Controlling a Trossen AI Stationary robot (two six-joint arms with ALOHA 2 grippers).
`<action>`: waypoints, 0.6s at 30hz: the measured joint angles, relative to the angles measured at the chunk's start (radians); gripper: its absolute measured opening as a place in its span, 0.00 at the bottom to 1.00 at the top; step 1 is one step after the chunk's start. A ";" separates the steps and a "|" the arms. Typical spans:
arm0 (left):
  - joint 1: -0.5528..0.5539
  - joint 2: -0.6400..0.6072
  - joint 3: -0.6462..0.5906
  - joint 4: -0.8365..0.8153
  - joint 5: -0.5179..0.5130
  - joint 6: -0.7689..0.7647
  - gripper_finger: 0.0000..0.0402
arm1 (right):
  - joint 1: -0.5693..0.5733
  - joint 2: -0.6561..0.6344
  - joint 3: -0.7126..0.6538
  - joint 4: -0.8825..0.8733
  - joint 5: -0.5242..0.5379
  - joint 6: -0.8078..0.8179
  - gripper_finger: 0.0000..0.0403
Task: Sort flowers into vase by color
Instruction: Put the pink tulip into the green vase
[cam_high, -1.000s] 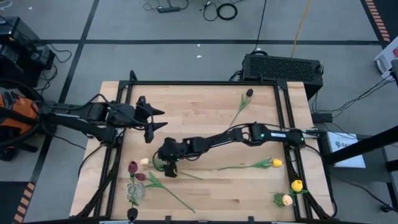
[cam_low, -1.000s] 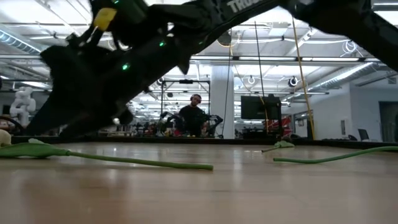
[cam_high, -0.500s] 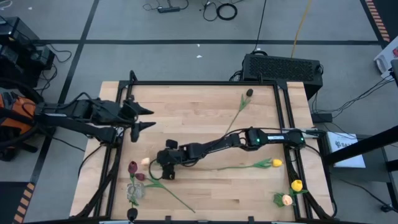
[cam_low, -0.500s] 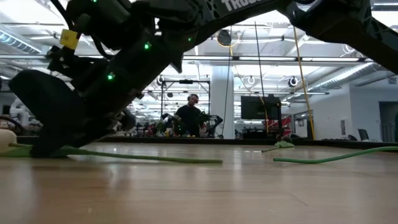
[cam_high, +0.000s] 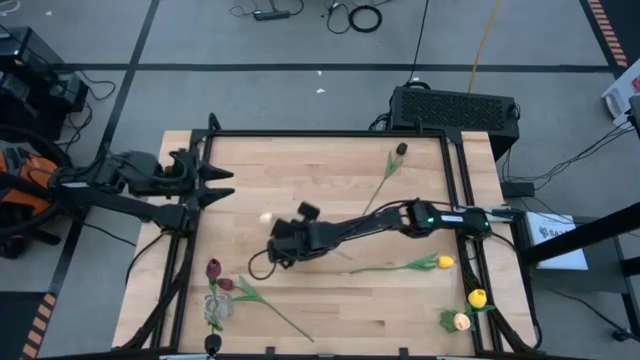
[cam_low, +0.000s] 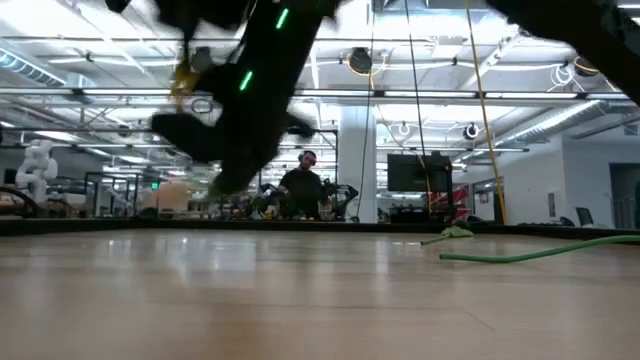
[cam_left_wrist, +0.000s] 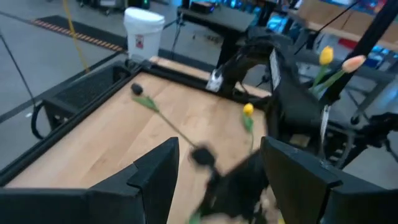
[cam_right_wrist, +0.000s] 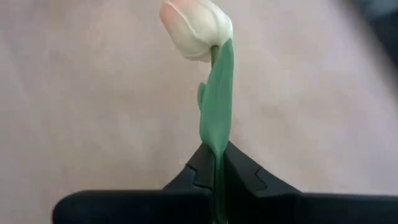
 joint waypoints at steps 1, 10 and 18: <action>0.000 -0.002 0.000 0.006 0.000 0.006 0.58 | 0.008 -0.032 0.003 -0.061 0.043 0.026 0.01; 0.000 0.000 0.000 0.097 0.001 0.006 0.58 | 0.089 -0.240 -0.008 -0.553 0.466 0.489 0.00; 0.000 0.055 0.000 0.112 0.055 -0.020 0.58 | 0.118 -0.419 -0.296 -0.277 0.585 0.750 0.00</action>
